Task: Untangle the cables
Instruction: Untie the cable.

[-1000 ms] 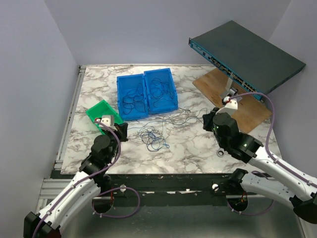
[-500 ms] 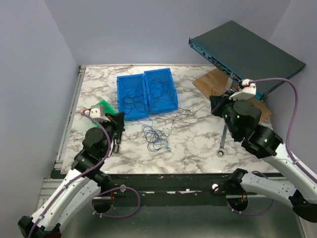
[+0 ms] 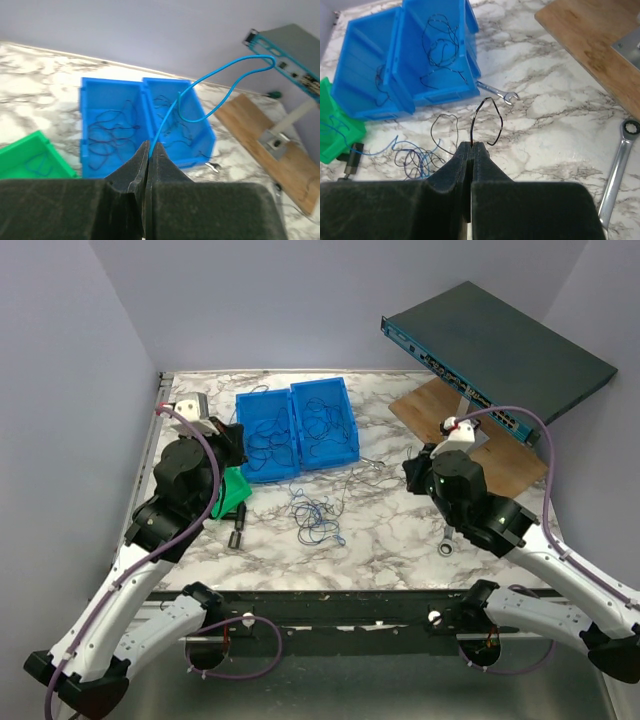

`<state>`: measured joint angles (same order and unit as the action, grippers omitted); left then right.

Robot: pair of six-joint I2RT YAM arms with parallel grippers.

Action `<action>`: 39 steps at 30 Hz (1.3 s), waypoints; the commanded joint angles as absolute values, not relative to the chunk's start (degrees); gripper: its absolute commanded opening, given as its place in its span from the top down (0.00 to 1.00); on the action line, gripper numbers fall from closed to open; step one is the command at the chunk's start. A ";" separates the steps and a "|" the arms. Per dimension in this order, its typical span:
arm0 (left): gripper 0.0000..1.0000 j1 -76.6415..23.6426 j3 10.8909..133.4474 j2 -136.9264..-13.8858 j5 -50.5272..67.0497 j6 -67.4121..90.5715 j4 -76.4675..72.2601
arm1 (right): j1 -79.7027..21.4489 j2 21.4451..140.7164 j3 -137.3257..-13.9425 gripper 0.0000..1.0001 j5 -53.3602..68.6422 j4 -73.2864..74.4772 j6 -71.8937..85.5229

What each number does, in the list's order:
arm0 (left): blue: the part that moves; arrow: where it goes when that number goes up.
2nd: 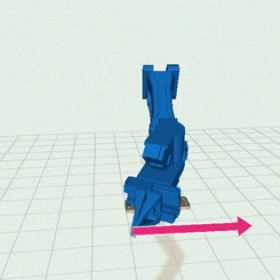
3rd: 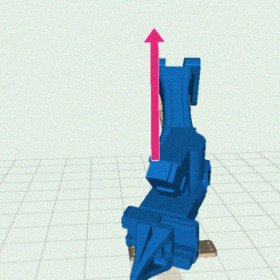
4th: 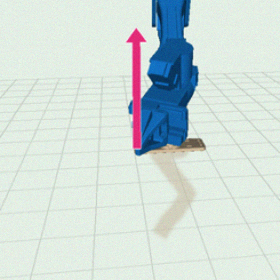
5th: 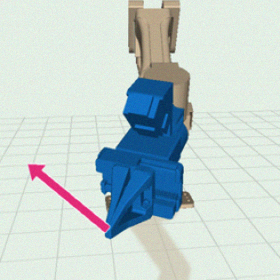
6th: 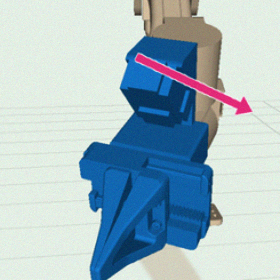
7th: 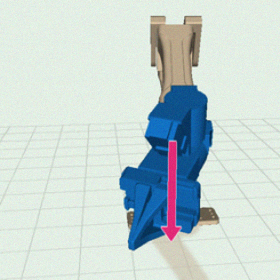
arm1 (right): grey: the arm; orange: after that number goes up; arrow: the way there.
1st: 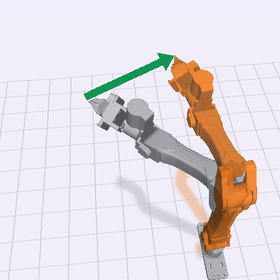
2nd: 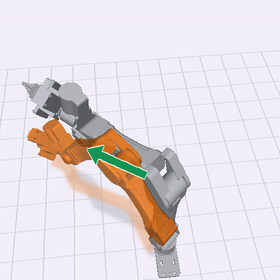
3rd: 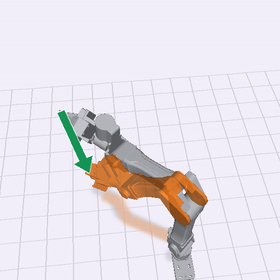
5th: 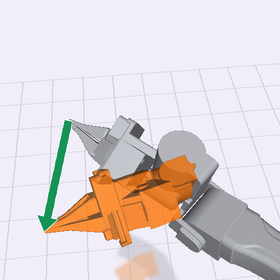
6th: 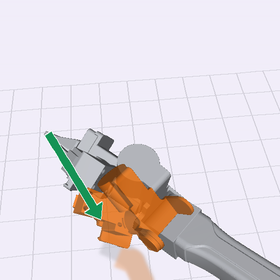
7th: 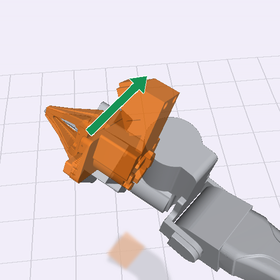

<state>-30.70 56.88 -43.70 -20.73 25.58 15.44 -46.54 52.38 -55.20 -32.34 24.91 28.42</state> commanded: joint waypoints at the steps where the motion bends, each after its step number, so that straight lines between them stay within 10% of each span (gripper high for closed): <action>1: 1.00 -29.12 62.30 -46.28 -33.83 21.59 24.37 | -46.85 51.76 -50.70 0.99 -28.99 21.77 30.16; 15: 1.00 -21.78 71.65 -46.04 -33.45 19.00 25.94 | -46.88 57.50 -42.61 0.99 -17.57 14.41 31.22; 20: 1.00 -21.72 72.82 -45.87 -29.50 18.48 25.49 | -46.85 61.29 -40.42 0.39 -1.51 7.45 28.60; 26: 1.00 -20.57 77.53 -47.70 -34.45 19.57 29.24 | -47.40 70.06 -42.70 0.00 1.82 5.81 26.58; 39: 1.00 -19.51 83.35 -47.93 -43.14 19.16 32.51 | -55.96 90.97 -53.87 0.00 -6.60 5.34 21.50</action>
<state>-20.05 82.26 -48.45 -37.17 19.73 30.57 -52.84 87.05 -49.82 -3.33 6.70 24.29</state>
